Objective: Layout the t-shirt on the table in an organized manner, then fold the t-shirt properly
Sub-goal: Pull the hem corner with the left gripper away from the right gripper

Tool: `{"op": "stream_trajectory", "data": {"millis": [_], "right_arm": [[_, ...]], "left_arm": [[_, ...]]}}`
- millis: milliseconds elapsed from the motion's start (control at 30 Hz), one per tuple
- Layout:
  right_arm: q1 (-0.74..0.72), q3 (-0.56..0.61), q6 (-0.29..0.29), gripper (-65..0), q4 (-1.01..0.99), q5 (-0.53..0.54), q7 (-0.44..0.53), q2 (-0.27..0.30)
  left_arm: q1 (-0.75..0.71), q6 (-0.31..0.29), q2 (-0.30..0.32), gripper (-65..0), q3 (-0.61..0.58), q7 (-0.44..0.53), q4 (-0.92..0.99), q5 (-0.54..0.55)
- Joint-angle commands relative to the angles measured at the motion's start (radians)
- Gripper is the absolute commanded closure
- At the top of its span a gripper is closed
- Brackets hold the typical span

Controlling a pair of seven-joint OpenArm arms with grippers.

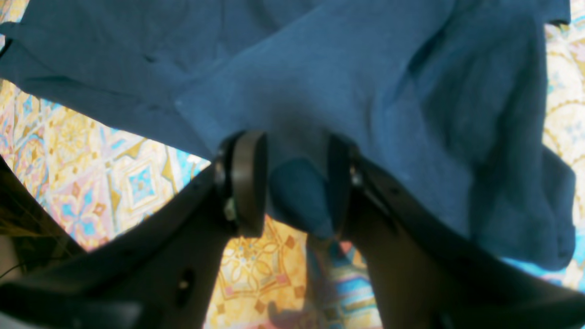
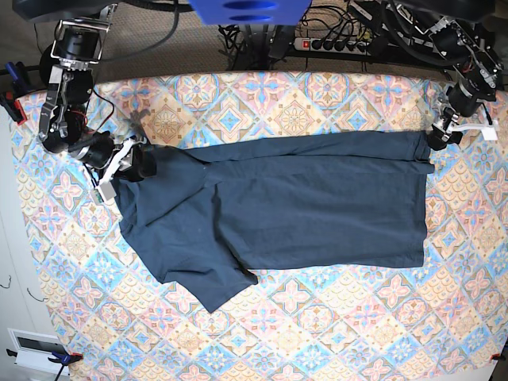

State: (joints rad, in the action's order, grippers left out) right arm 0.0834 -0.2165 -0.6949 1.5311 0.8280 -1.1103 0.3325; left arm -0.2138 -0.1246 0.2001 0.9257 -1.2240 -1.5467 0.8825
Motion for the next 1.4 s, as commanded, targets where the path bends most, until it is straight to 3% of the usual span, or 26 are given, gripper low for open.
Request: {"op": "stream_trajectory", "data": {"millis": [0,333,567,633,767,800,967,1200,1367], "right_arm": [[-0.015,-0.007,-0.003,-21.3,0.016,0.023,0.020,0.015],[-0.015,-0.011,-0.003,-21.3,0.016,0.024,0.019,0.015],[-0.015,-0.013,-0.003,-21.3,0.016,0.024,0.017,0.015],[-0.015,-0.011,-0.003,-21.3,0.016,0.024,0.017,0.015],[-0.015,-0.011,-0.003,-21.3,0.016,0.024,0.017,0.015],[-0.015,-0.013,-0.003,-21.3,0.016,0.024,0.017,0.015],[-0.017,-0.014,-0.003,-21.3,0.016,0.024,0.017,0.015],[-0.015,-0.014,-0.003,-21.3,0.016,0.024,0.016,0.017],[-0.015,-0.014,-0.003,-21.3,0.039,0.026,0.016,0.017]], "left_arm": [[0.007,-0.005,0.012,-46.4,-0.024,-0.006,-0.015,0.020],[0.012,-0.004,0.015,-48.0,-0.176,-0.004,-0.015,0.017],[0.012,-0.002,0.015,-47.0,-0.176,0.045,-0.013,-0.135],[0.012,-0.005,0.014,-39.4,-0.176,0.043,-0.013,-0.144],[0.023,-0.005,0.011,-4.0,-0.178,0.052,0.004,-0.145],[0.030,-0.002,0.011,0.0,-0.178,0.054,0.024,-0.148],[0.014,-0.005,0.015,0.0,-0.175,0.052,0.061,-0.135],[-0.077,-0.005,0.015,0.0,-0.172,0.057,-0.054,-0.128],[-0.118,-0.005,0.015,0.0,-0.087,0.048,-0.077,-0.130]]}}
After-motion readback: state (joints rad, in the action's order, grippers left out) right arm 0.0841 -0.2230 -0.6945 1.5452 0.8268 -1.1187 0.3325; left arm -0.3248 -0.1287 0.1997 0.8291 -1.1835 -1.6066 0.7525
